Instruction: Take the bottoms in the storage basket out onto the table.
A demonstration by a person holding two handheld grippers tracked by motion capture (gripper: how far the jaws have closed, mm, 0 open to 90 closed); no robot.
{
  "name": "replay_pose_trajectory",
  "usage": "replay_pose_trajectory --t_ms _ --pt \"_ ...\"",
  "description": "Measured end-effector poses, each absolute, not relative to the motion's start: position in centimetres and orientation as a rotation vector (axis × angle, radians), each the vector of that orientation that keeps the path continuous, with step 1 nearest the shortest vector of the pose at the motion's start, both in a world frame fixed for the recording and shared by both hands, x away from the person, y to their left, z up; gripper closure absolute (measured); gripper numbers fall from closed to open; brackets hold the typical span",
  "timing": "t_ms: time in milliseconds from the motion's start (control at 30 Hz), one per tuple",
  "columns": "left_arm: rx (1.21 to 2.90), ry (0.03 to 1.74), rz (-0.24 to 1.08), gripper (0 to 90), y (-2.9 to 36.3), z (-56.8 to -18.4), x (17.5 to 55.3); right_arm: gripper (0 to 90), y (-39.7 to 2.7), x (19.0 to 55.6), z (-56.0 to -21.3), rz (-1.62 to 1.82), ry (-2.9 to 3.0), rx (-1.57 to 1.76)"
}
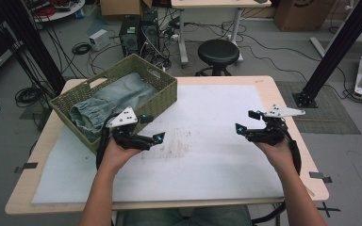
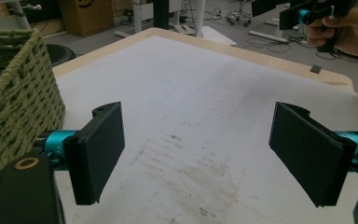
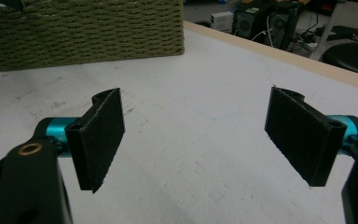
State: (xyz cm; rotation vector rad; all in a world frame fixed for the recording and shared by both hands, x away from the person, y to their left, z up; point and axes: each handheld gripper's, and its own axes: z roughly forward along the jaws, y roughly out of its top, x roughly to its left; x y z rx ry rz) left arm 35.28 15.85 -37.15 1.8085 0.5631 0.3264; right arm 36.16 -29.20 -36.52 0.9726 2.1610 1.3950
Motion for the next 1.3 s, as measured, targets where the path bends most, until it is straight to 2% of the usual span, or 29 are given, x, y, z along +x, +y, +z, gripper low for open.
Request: replay_pose_trajectory --t_ms 333,733,1067,1300 --pt "1.807 0.554 0.337 18.1 15.2 -36.6 35.2 20.2 -29.4 35.8 -36.6 1.371 2.181 0.968" --pt "1.869 0.498 0.295 18.1 12.4 -36.3 35.9 20.3 -30.5 34.5 -37.1 1.349 2.174 0.987" --pt "1.854 0.522 0.320 18.1 13.2 -35.5 35.7 20.2 -30.3 34.4 -37.0 1.354 2.181 0.979" --pt "1.886 0.532 0.393 18.1 15.6 -32.7 36.4 20.2 -30.4 34.4 -37.0 1.357 2.177 0.987"
